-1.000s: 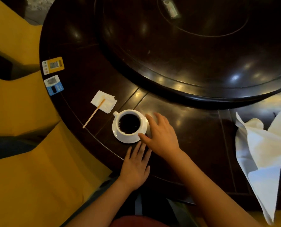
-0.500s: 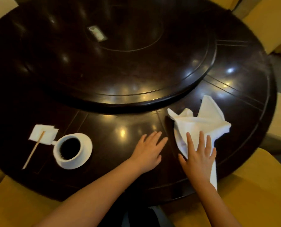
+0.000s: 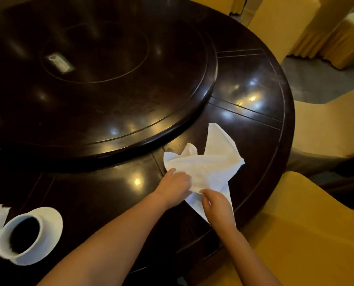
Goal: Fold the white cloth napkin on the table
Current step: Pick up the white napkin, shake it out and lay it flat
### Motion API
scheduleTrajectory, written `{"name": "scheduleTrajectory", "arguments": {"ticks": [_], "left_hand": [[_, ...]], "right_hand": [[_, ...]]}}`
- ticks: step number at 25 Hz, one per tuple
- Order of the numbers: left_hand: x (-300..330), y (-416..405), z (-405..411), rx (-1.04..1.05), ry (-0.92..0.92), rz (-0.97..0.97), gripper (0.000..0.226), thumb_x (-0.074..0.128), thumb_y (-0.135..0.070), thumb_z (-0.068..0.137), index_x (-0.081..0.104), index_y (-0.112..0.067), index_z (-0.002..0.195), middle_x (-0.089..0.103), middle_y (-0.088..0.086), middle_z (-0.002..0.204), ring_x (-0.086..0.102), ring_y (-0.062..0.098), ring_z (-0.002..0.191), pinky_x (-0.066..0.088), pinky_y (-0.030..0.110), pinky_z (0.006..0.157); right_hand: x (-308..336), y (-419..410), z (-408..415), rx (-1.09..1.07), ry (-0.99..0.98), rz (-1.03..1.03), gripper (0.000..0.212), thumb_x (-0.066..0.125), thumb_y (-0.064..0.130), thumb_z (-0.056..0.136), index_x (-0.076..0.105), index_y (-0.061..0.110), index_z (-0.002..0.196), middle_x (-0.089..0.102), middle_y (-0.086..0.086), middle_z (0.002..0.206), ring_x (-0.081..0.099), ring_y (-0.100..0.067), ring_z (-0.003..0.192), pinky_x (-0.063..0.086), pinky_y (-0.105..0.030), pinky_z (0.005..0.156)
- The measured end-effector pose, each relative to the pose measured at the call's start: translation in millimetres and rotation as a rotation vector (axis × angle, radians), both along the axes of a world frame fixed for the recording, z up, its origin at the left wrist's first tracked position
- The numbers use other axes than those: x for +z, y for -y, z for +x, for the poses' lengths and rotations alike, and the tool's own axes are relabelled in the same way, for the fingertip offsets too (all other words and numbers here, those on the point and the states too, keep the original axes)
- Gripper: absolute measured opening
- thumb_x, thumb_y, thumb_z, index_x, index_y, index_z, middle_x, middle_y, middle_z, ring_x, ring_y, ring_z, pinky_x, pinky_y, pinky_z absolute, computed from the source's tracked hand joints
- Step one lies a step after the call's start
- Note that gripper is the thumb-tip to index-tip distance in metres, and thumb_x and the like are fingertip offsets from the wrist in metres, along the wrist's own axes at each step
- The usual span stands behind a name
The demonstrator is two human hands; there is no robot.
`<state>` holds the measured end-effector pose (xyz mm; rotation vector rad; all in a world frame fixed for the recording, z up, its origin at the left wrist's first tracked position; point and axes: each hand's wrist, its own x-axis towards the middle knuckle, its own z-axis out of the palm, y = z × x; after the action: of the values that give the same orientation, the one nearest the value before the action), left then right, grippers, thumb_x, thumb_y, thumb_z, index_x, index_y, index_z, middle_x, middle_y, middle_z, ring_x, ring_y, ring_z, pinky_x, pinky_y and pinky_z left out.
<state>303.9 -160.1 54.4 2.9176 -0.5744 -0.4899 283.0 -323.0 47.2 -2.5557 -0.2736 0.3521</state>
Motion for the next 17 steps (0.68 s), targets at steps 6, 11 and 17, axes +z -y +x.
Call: {"name": "scheduleTrajectory", "arguments": {"ticks": [6, 11, 17], "left_hand": [[59, -30, -9, 0.317, 0.087, -0.51, 0.018, 0.056, -0.024, 0.091, 0.068, -0.01, 0.089, 0.067, 0.005, 0.086, 0.058, 0.015, 0.079, 0.041, 0.022, 0.067], [157, -92, -13, 0.394, 0.183, -0.639, 0.008, 0.067, -0.017, 0.083, 0.068, -0.011, 0.077, 0.063, -0.002, 0.069, 0.055, 0.005, 0.065, 0.041, 0.022, 0.06], [246, -125, -26, 0.452, 0.337, -0.746, 0.006, 0.068, -0.018, 0.081, 0.068, -0.019, 0.075, 0.067, -0.001, 0.073, 0.06, 0.008, 0.068, 0.049, 0.029, 0.064]], "right_hand": [[87, -30, 31, 0.082, -0.031, 0.323, 0.013, 0.057, 0.015, 0.088, 0.068, 0.015, 0.083, 0.066, -0.003, 0.074, 0.058, -0.01, 0.069, 0.044, -0.017, 0.063], [173, -68, 57, 0.268, 0.089, 0.335, 0.018, 0.066, 0.004, 0.072, 0.067, 0.021, 0.079, 0.055, 0.002, 0.081, 0.054, -0.004, 0.071, 0.044, -0.02, 0.066], [223, -101, 53, 0.328, 0.148, 0.177, 0.008, 0.062, 0.011, 0.07, 0.057, 0.015, 0.075, 0.061, -0.002, 0.07, 0.058, -0.02, 0.067, 0.049, -0.034, 0.057]]}}
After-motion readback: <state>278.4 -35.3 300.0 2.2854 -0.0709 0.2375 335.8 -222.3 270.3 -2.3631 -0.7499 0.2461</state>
